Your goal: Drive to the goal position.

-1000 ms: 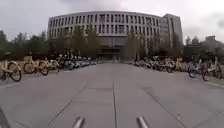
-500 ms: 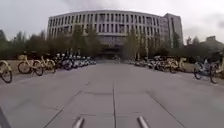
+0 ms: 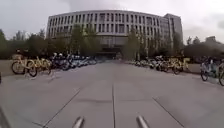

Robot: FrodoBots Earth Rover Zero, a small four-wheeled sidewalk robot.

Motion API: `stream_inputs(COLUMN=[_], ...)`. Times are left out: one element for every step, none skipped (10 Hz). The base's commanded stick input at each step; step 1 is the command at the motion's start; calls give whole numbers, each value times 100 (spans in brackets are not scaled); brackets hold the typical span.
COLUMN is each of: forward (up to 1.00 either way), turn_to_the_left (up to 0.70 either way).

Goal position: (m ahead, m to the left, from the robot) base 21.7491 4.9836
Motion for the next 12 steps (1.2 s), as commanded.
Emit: stream_inputs(forward=[70,70,70,70,70,70,70,70,70,70,70,70], turn_to_the_left=[0,0,0,0,0,0,0,0,0,0,0,0])
